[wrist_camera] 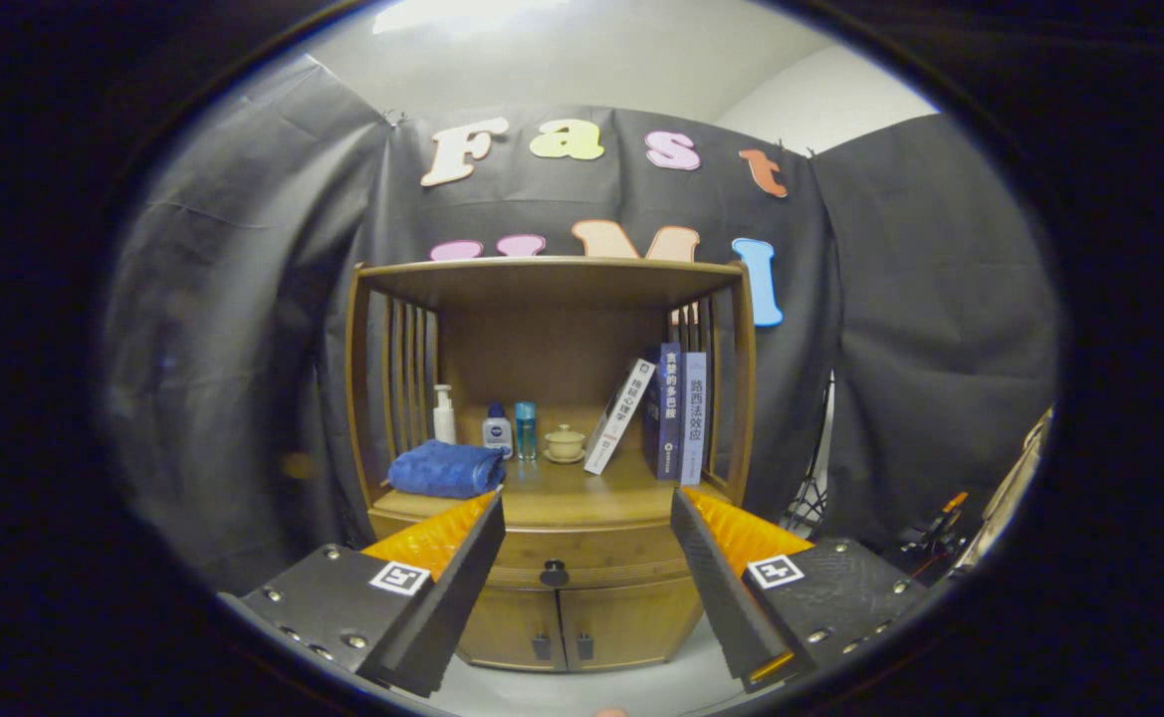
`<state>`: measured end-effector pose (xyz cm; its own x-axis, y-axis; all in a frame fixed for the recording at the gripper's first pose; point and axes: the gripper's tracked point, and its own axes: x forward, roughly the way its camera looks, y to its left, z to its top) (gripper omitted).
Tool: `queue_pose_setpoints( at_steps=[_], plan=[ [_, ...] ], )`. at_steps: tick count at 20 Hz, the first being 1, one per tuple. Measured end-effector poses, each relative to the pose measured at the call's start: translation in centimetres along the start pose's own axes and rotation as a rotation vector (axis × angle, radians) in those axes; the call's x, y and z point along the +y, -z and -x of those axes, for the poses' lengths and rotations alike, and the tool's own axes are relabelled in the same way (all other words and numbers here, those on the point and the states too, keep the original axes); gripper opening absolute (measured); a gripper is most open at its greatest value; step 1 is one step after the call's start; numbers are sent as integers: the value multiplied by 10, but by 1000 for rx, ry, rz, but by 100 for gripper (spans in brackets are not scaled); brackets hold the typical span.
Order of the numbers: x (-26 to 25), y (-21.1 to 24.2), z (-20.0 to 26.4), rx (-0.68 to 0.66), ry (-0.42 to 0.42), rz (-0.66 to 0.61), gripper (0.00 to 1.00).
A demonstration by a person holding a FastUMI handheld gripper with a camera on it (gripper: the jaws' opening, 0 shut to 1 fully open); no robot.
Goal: Pull open the drawer, take out the items inside it, and place them on the countertop above the cabinet.
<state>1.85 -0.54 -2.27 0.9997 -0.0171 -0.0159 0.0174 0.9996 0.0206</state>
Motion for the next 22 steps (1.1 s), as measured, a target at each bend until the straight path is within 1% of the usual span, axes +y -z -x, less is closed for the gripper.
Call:
queue_pose_setpoints(
  at_steps=[4,7,10,13,14,17,19,22],
  plan=[
    [-2,29,-30,31,2,-46,100],
    [-3,56,-59,54,9,-15,100],
    [10,93,-89,84,-25,45,100],
    [32,138,-120,126,-93,78,100],
    [34,152,-129,141,-98,90,99],
    [31,199,-156,206,-73,113,98],
    [36,226,-173,251,-68,88,98],
    [43,244,-187,263,-68,78,98]
  ],
)
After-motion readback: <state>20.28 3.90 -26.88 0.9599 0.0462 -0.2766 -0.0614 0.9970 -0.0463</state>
